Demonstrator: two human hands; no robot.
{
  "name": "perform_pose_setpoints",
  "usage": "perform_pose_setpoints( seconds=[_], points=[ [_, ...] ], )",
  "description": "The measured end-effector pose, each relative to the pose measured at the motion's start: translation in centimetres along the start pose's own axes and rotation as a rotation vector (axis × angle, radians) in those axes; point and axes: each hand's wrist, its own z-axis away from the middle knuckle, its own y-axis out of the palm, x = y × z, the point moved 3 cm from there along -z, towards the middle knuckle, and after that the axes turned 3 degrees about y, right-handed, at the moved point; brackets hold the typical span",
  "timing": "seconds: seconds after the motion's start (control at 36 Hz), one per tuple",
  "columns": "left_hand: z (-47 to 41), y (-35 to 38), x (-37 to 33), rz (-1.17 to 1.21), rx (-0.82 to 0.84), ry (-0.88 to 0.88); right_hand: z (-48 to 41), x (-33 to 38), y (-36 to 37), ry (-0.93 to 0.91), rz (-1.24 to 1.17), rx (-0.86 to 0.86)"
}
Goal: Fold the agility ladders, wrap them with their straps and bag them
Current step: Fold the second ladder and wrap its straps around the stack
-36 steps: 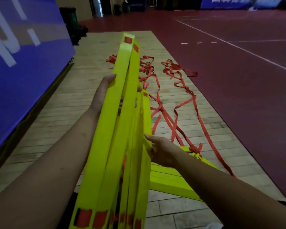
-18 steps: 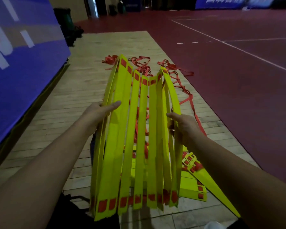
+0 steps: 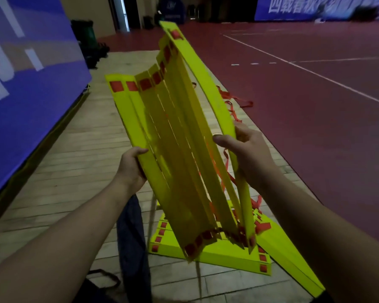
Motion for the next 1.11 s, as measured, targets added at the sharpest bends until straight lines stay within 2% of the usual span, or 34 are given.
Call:
perform_pose_setpoints(
  seconds=[0.08, 0.17, 0.28, 0.5, 0.58, 0.72, 1.03, 1.11],
  points=[
    [0.9, 1.5, 0.1, 0.086, -0.015, -0.015, -0.1, -0.6, 0.0, 0.012, -0.034, 0.032],
    [2.0, 3.1, -0.1, 0.130, 0.045, -0.016, -0.3, -1.6, -0.3, 0.014, -0.042, 0.017],
    [2.5, 4.4, -0.4, 0.180, 0.159, -0.045, -0.5, -2.7, -0.5, 0.111, -0.111, 0.022],
    [4.1, 7.0, -1.0, 0.198, 0.454, -0.046, -0.5, -4.6, -1.4, 0.288, -0.228, -0.091],
    [4.0, 6.6, -0.6, 0.146, 0.384, -0.046, -0.5, -5.5, -1.1, 0.369, -0.234, -0.105],
    [3.4, 5.6, -0.2, 0.067, 0.244, -0.034, -0.3, -5.5, -0.2, 0.401, -0.239, -0.128],
    [2.5, 4.1, -0.3, 0.029, 0.156, -0.106, -0.6, -3.3, 0.4, 0.204, -0.103, -0.115],
    [2.6, 4.3, -0.5, 0.030, 0.214, -0.133, -0.3, -2.9, 0.7, 0.173, -0.091, -0.118]
  ],
)
